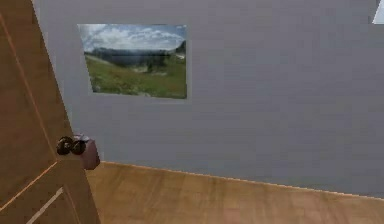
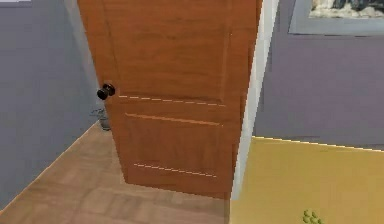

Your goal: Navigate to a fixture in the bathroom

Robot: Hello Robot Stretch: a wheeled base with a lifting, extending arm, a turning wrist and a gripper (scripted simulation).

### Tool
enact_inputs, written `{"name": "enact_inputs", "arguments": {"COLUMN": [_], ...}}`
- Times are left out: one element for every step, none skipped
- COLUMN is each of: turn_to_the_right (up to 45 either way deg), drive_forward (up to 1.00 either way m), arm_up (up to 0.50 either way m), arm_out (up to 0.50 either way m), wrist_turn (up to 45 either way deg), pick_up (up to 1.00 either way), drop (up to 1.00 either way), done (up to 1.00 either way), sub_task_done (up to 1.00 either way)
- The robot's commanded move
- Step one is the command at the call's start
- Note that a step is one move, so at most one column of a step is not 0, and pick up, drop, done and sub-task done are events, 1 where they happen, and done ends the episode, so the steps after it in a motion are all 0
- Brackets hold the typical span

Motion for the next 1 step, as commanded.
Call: {"name": "enact_inputs", "arguments": {"turn_to_the_right": [9.0], "drive_forward": [0.0], "arm_up": [0.0], "arm_out": [0.0], "wrist_turn": [0.0], "pick_up": [0.0], "drop": [0.0], "done": [0.0], "sub_task_done": [0.0]}}
